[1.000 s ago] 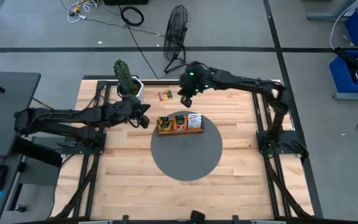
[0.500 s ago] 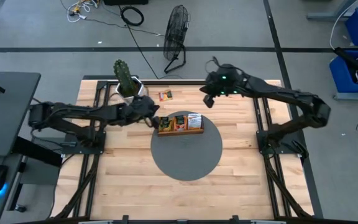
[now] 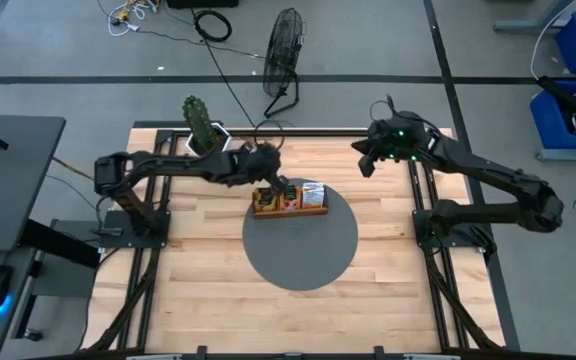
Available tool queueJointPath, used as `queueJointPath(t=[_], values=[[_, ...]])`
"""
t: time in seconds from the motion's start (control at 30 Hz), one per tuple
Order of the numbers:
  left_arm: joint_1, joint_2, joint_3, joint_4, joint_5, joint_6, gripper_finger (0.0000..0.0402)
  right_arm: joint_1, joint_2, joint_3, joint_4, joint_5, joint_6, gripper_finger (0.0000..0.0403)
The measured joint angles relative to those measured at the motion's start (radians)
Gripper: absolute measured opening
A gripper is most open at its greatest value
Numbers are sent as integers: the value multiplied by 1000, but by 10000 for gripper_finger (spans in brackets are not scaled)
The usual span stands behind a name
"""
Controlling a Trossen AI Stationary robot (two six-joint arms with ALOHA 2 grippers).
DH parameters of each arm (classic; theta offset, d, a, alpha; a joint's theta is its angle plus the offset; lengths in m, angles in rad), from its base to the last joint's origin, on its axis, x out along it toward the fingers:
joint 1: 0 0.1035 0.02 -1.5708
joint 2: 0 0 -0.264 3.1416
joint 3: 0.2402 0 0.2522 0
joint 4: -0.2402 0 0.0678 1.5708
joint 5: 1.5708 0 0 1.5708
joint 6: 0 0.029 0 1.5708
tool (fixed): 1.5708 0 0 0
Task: Pick & Place Tea
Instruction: Put the orange tea bag into the left section of the wooden organizer
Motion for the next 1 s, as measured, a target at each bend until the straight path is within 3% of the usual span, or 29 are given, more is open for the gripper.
queueJointPath(t=[0.17,0.53,0.8,1.0], values=[[63,53,67,-58,3,-14,1,1,-52,-69,0,-3,26,0],[211,93,82,-89,109,14,1,2,-83,-113,5,-2,64,0],[204,121,81,-109,108,157,1,1,-83,-113,17,-2,67,0],[183,191,138,-192,83,179,1,1,-83,-113,27,0,64,0]])
